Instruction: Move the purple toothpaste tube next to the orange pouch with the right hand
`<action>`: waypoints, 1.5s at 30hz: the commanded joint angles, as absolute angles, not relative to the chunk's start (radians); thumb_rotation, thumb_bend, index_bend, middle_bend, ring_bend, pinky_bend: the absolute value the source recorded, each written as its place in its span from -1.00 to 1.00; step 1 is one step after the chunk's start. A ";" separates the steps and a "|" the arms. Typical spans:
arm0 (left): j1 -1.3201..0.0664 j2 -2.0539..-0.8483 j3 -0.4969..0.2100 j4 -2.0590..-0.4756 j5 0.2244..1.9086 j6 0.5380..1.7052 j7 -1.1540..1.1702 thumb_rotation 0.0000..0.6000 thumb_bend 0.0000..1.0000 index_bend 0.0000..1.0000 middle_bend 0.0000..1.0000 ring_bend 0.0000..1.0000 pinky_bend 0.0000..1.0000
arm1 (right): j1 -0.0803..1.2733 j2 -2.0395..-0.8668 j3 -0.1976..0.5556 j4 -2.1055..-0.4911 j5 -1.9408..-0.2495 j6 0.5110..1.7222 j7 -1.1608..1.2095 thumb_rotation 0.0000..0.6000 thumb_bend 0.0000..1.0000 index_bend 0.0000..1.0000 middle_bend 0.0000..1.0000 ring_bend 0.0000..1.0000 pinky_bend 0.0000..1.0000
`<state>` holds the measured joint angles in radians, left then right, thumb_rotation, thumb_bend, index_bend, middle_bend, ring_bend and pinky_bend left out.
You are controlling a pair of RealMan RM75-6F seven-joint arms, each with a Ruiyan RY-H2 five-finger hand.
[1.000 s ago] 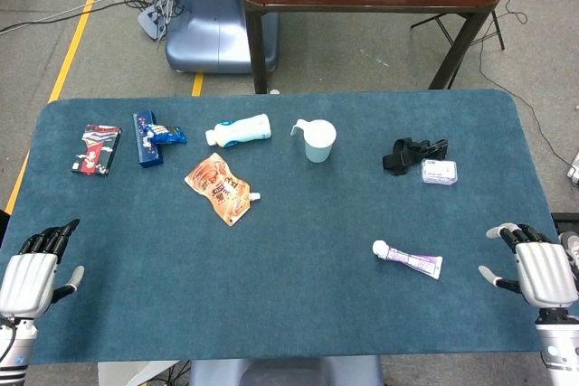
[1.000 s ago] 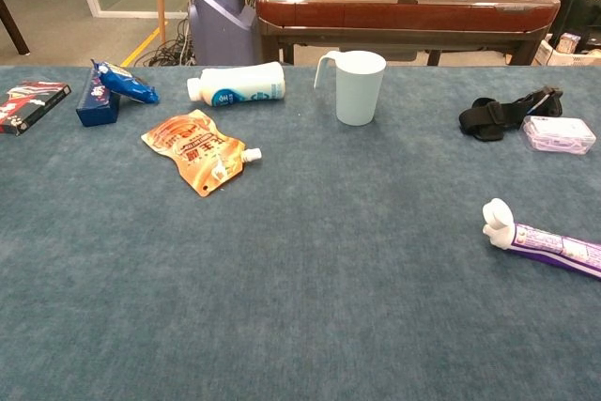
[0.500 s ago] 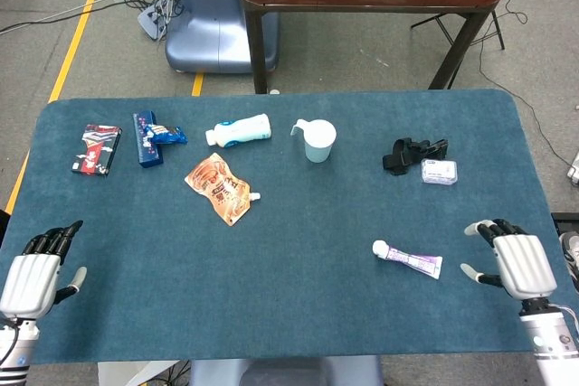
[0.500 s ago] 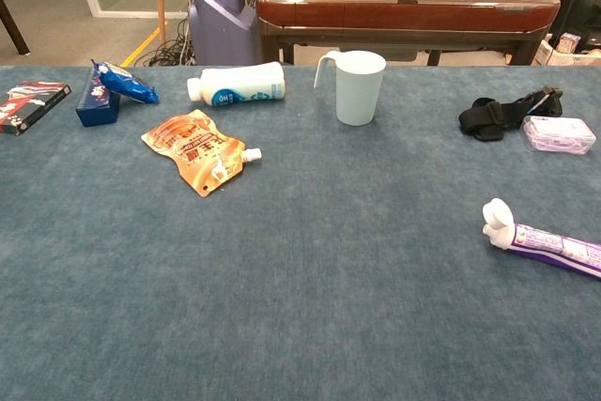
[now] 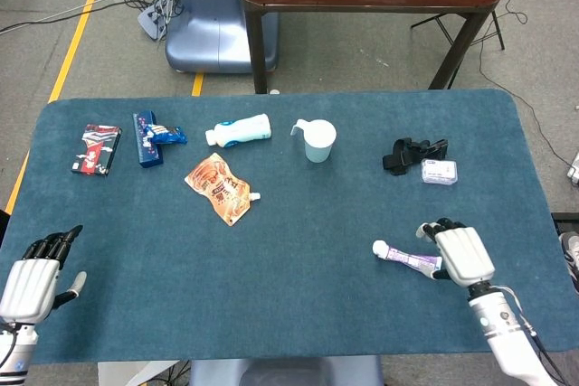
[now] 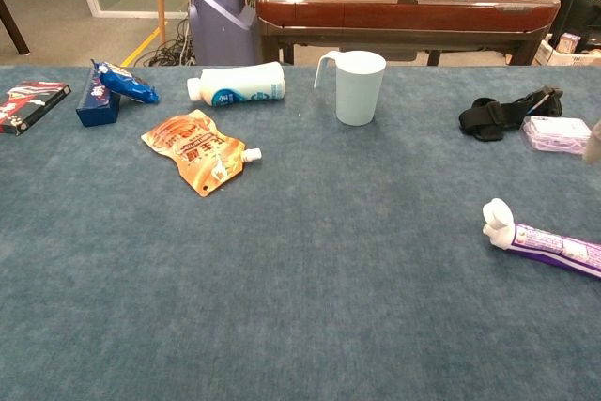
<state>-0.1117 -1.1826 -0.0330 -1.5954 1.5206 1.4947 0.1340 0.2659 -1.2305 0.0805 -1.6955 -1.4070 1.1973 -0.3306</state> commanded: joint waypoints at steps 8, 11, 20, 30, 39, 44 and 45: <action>-0.106 -1.187 -0.025 -1.576 1.527 1.494 0.110 1.00 -0.38 -0.81 -0.59 -0.67 -0.62 | 0.311 -1.338 0.074 -1.614 -1.337 1.141 -0.422 1.00 -0.73 -0.19 -0.04 -0.40 -0.17; -0.106 -1.187 -0.021 -1.572 1.528 1.490 0.103 1.00 -0.39 -0.81 -0.59 -0.67 -0.62 | 0.323 -1.371 0.071 -1.576 -1.316 1.120 -0.436 1.00 -0.73 -0.16 -0.04 -0.40 -0.17; -0.101 -1.190 -0.020 -1.559 1.529 1.495 0.086 1.00 -0.39 -0.81 -0.59 -0.67 -0.62 | 0.354 -1.443 0.074 -1.489 -1.269 1.081 -0.447 1.00 -0.72 -0.10 0.00 -0.38 -0.17; -0.098 -1.196 -0.020 -1.545 1.531 1.498 0.073 1.00 -0.38 -0.81 -0.59 -0.67 -0.62 | 0.379 -1.467 0.078 -1.452 -1.231 1.051 -0.449 1.00 -0.61 -0.02 0.05 -0.34 -0.17; -0.096 -1.198 -0.022 -1.539 1.533 1.503 0.068 1.00 -0.38 -0.81 -0.59 -0.67 -0.62 | 0.397 -1.470 0.077 -1.447 -1.202 1.029 -0.452 1.00 -0.44 0.00 0.07 -0.33 -0.17; -0.095 -1.199 -0.022 -1.538 1.533 1.504 0.066 1.00 -0.38 -0.81 -0.59 -0.67 -0.62 | 0.412 -1.469 0.073 -1.454 -1.190 1.011 -0.465 1.00 -0.36 0.03 0.09 -0.31 -0.17; -0.094 -1.199 -0.022 -1.538 1.533 1.505 0.065 1.00 -0.38 -0.81 -0.59 -0.67 -0.62 | 0.415 -1.468 0.073 -1.456 -1.188 1.007 -0.467 1.00 -0.31 0.04 0.10 -0.30 -0.17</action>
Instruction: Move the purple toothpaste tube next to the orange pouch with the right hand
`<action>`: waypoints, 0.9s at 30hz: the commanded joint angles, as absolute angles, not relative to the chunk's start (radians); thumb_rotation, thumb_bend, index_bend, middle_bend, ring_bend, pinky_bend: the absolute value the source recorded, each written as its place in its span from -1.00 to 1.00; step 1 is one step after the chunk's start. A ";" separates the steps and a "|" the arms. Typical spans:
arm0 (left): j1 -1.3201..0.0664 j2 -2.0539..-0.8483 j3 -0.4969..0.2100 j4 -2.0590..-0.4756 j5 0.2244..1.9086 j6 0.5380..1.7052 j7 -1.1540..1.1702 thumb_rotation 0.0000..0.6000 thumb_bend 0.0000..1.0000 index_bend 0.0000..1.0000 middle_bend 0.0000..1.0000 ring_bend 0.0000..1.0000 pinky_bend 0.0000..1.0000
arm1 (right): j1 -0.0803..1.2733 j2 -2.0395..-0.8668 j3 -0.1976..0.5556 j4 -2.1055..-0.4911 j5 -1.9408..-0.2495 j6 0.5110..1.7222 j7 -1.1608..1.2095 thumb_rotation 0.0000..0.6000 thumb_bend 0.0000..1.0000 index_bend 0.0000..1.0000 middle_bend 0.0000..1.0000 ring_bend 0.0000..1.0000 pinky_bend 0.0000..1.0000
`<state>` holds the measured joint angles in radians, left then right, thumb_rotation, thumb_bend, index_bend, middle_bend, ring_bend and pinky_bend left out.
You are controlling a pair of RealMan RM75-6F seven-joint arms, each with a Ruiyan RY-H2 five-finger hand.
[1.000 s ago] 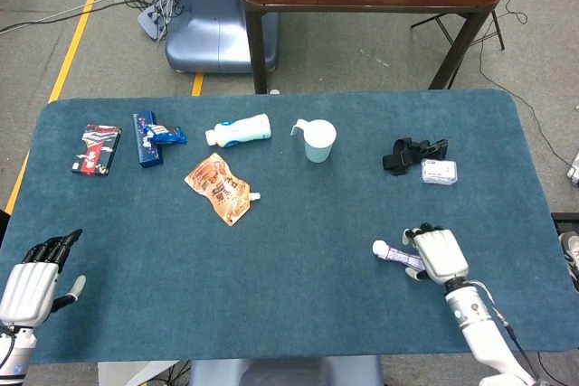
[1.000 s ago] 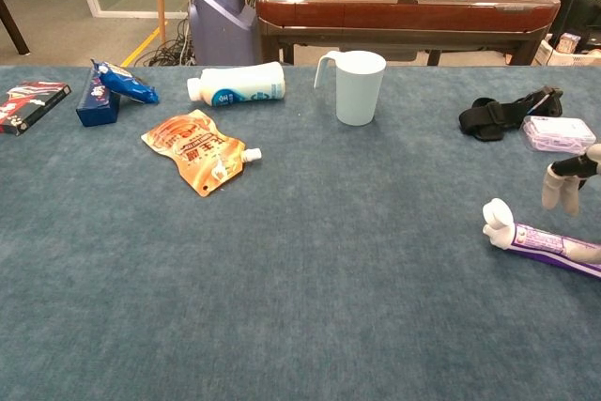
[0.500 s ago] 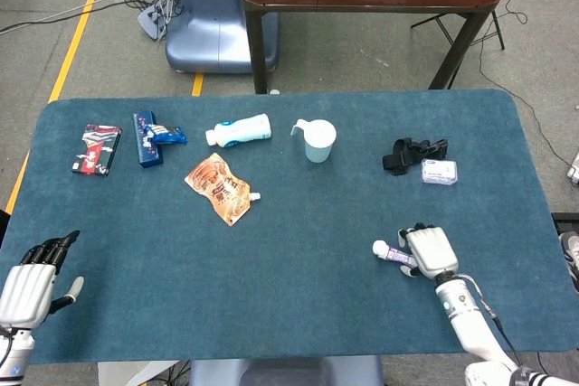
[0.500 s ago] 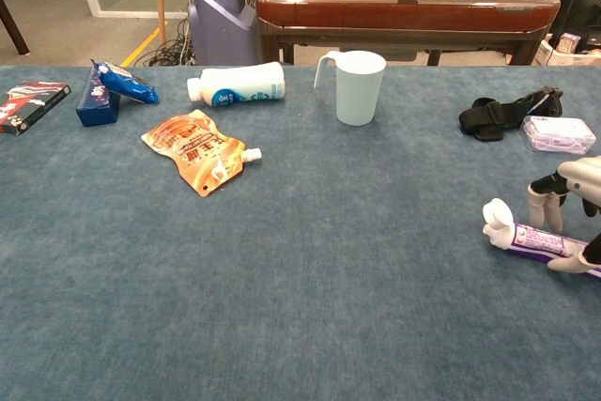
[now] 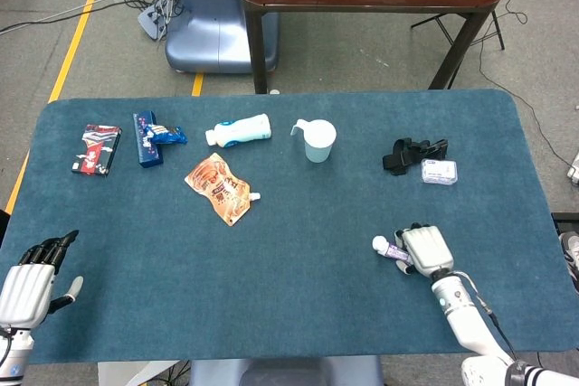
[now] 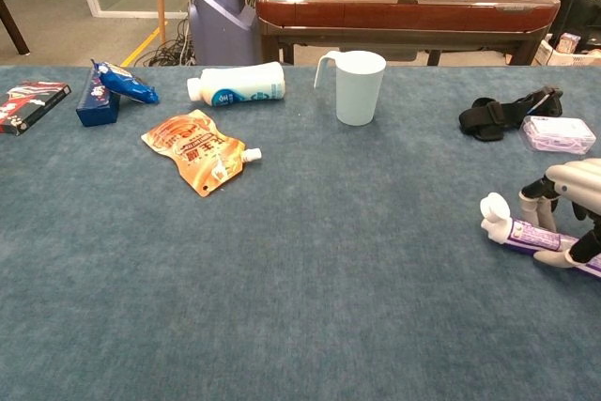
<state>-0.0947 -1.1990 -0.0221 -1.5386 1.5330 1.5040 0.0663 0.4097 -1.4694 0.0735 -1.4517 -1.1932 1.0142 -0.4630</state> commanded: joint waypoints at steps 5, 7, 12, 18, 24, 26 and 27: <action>-0.097 -1.194 -0.023 -1.542 1.539 1.505 0.066 1.00 -0.39 -0.81 -0.59 -0.67 -0.62 | 0.434 -1.449 0.074 -1.477 -1.189 0.983 -0.448 1.00 -0.02 0.11 0.16 -0.25 -0.17; -0.102 -1.189 -0.024 -1.547 1.543 1.501 0.069 1.00 -0.38 -0.81 -0.59 -0.66 -0.62 | 0.445 -1.436 0.075 -1.488 -1.196 0.966 -0.426 1.00 0.07 0.15 0.19 -0.22 -0.17; -0.138 -1.169 -0.028 -1.563 1.570 1.466 0.078 1.00 -0.38 -0.80 -0.59 -0.65 -0.62 | 0.484 -1.398 0.081 -1.517 -1.223 0.906 -0.360 1.00 0.29 0.26 0.26 -0.14 -0.17; -0.228 -1.137 -0.037 -1.577 1.616 1.367 0.035 1.00 -0.38 -0.80 -0.59 -0.64 -0.62 | 0.569 -1.326 0.112 -1.568 -1.251 0.794 -0.278 1.00 0.43 0.33 0.31 -0.06 -0.17; -0.355 -1.106 -0.050 -1.568 1.653 1.222 -0.083 1.00 -0.39 -0.80 -0.53 -0.60 -0.62 | 0.700 -1.228 0.171 -1.624 -1.247 0.628 -0.215 1.00 0.46 0.38 0.35 -0.02 -0.17; -0.402 -1.102 -0.056 -1.556 1.669 1.175 -0.109 1.00 -0.39 -0.80 -0.48 -0.52 -0.60 | 0.751 -1.197 0.196 -1.640 -1.238 0.567 -0.190 1.00 0.47 0.39 0.36 -0.01 -0.17; -0.422 -1.101 -0.057 -1.552 1.678 1.157 -0.119 1.00 -0.39 -0.80 -0.45 -0.48 -0.57 | 0.774 -1.185 0.206 -1.643 -1.233 0.539 -0.180 1.00 0.48 0.40 0.37 0.01 -0.16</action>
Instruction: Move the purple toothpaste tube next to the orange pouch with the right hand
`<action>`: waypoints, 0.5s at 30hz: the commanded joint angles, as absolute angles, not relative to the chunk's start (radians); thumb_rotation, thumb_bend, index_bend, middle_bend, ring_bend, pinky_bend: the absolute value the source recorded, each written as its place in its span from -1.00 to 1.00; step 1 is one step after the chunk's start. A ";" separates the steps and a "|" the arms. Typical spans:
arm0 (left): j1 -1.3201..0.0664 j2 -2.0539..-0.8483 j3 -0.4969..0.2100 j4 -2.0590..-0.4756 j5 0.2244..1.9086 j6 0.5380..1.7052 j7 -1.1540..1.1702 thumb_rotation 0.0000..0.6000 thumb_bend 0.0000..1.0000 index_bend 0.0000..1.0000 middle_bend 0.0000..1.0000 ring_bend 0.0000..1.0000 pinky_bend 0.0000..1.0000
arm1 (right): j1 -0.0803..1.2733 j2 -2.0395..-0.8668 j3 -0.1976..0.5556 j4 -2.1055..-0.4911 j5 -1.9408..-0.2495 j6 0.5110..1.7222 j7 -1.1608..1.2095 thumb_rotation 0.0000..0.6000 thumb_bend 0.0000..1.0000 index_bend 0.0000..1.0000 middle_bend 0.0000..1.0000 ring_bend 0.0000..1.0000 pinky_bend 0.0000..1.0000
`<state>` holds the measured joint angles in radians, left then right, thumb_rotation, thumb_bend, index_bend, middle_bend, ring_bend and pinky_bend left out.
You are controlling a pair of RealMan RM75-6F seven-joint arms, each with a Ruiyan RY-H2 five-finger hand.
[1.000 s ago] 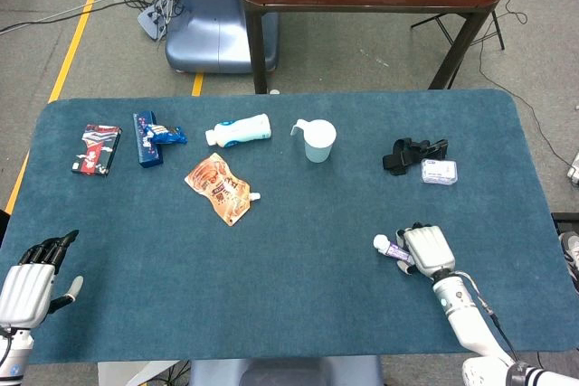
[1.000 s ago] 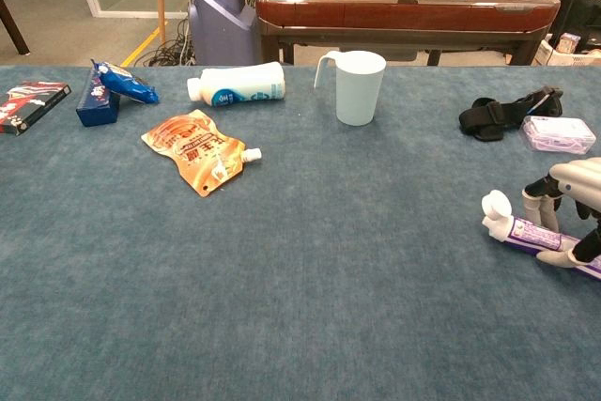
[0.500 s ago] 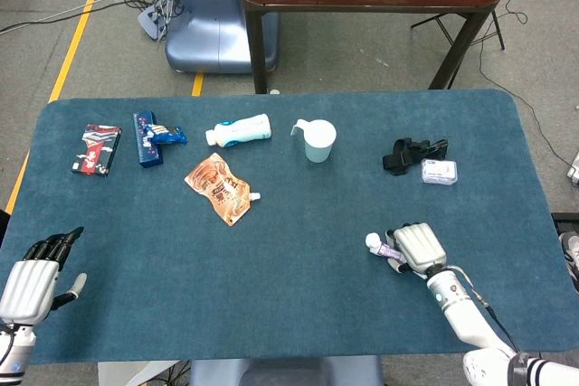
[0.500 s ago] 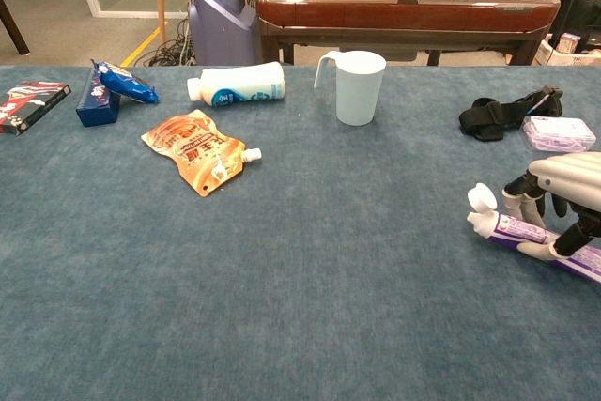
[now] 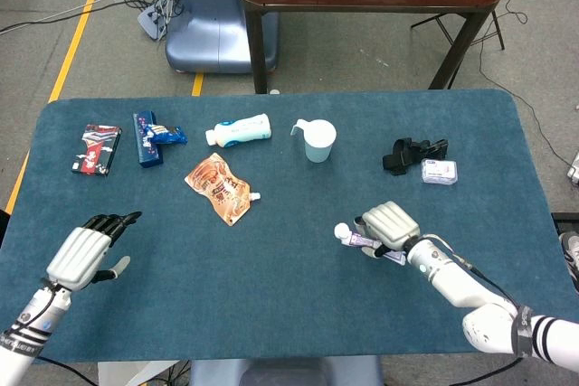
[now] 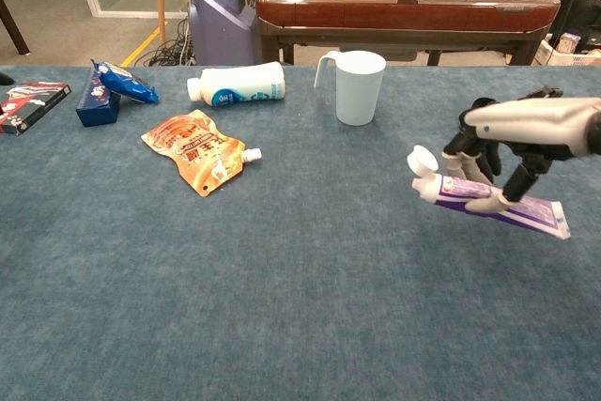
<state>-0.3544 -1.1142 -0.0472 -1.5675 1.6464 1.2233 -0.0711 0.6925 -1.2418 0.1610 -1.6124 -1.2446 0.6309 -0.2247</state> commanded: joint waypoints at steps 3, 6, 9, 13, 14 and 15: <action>-0.488 -1.107 -0.063 -1.536 1.710 1.107 -0.155 1.00 -0.36 -0.80 -0.38 -0.31 -0.32 | 0.858 -1.146 0.233 -1.645 -1.212 0.432 -0.154 1.00 0.49 0.42 0.40 0.05 -0.15; -0.550 -1.113 -0.060 -1.527 1.741 1.054 -0.183 1.00 -0.23 -0.80 -0.26 -0.13 -0.02 | 0.938 -1.124 0.247 -1.639 -1.199 0.346 -0.147 1.00 0.51 0.42 0.40 0.05 -0.15; -0.606 -1.116 -0.058 -1.532 1.766 1.007 -0.179 1.00 -0.19 -0.80 -0.08 0.05 0.19 | 1.010 -1.126 0.248 -1.622 -1.188 0.287 -0.149 1.00 0.53 0.43 0.40 0.05 -0.15; -0.665 -1.125 -0.061 -1.551 1.778 0.961 -0.174 1.00 -0.18 -0.81 0.11 0.22 0.46 | 1.090 -1.154 0.235 -1.584 -1.173 0.241 -0.154 1.00 0.54 0.47 0.42 0.07 -0.15; -0.682 -1.128 -0.063 -1.556 1.778 0.948 -0.168 1.00 -0.18 -0.81 0.16 0.27 0.52 | 1.111 -1.165 0.229 -1.570 -1.168 0.233 -0.154 1.00 0.54 0.47 0.43 0.07 -0.15; -0.694 -1.131 -0.064 -1.561 1.778 0.936 -0.162 1.00 -0.18 -0.81 0.21 0.32 0.55 | 1.126 -1.174 0.225 -1.561 -1.165 0.229 -0.154 1.00 0.54 0.48 0.43 0.07 -0.15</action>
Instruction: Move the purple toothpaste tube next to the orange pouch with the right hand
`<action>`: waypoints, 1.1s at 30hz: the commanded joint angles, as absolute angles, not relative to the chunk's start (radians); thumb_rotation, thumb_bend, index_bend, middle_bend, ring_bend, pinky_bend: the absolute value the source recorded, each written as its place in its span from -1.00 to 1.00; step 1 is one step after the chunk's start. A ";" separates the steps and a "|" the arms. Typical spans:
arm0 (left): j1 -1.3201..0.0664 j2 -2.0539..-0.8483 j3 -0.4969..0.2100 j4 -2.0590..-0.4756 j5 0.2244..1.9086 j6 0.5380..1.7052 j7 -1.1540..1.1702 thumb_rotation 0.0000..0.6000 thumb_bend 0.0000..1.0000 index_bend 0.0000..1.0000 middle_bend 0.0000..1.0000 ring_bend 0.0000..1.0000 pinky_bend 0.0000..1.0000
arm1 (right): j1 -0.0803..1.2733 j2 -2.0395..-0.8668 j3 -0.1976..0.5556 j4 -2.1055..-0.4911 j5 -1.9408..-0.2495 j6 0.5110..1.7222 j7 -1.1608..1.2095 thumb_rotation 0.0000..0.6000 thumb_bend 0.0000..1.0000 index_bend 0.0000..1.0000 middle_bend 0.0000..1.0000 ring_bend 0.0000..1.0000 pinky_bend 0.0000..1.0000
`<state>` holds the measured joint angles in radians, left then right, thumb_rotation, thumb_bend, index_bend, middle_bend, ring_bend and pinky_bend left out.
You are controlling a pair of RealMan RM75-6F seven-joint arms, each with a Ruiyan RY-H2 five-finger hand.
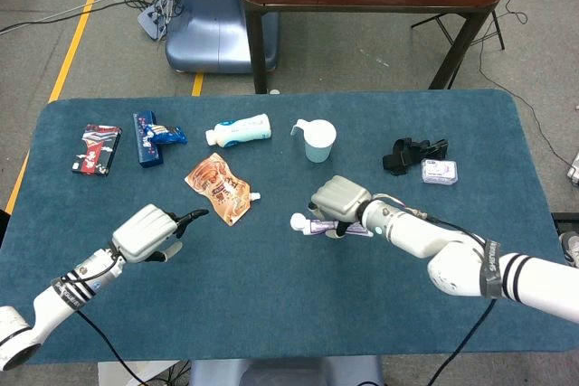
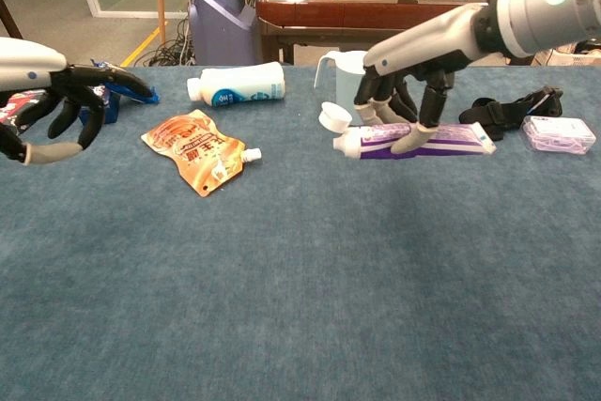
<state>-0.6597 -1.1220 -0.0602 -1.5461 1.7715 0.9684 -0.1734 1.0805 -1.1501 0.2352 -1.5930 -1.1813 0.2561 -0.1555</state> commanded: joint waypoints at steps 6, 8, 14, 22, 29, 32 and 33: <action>-0.770 -1.151 -0.074 -1.600 1.760 0.856 -0.116 1.00 -0.04 -0.81 0.47 0.55 0.69 | 1.207 -1.224 0.191 -1.518 -1.145 0.227 -0.160 1.00 0.56 0.51 0.45 0.10 -0.15; -0.791 -1.158 -0.077 -1.617 1.751 0.835 -0.103 1.00 -0.01 -0.81 0.51 0.59 0.73 | 1.230 -1.237 0.179 -1.508 -1.134 0.229 -0.158 1.00 0.56 0.52 0.45 0.10 -0.15; -0.834 -1.184 -0.087 -1.649 1.729 0.811 -0.066 1.00 0.00 -0.81 0.52 0.61 0.74 | 1.285 -1.271 0.138 -1.485 -1.102 0.238 -0.158 1.00 0.58 0.54 0.47 0.11 -0.15; -0.876 -1.234 -0.088 -1.629 1.695 0.789 -0.046 1.00 0.00 -0.81 0.52 0.61 0.74 | 1.314 -1.302 0.093 -1.480 -1.066 0.288 -0.152 1.00 0.60 0.54 0.47 0.11 -0.15; -0.888 -1.268 -0.073 -1.586 1.668 0.786 -0.046 1.00 0.00 -0.81 0.52 0.61 0.74 | 1.304 -1.304 0.080 -1.478 -1.064 0.329 -0.133 1.00 0.61 0.57 0.49 0.13 -0.15; -0.888 -1.268 -0.067 -1.575 1.657 0.792 -0.052 1.00 0.00 -0.81 0.52 0.61 0.74 | 1.299 -1.303 0.076 -1.475 -1.070 0.340 -0.127 1.00 0.62 0.58 0.50 0.13 -0.15; -0.887 -1.267 -0.065 -1.573 1.655 0.796 -0.054 1.00 0.00 -0.81 0.52 0.61 0.74 | 1.297 -1.303 0.076 -1.475 -1.072 0.344 -0.125 1.00 0.63 0.58 0.50 0.14 -0.15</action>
<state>-0.8876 -1.2675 -0.0672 -1.5751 1.6569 0.7928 -0.0519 1.2985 -1.3027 0.0762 -1.4752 -1.0707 0.3426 -0.1262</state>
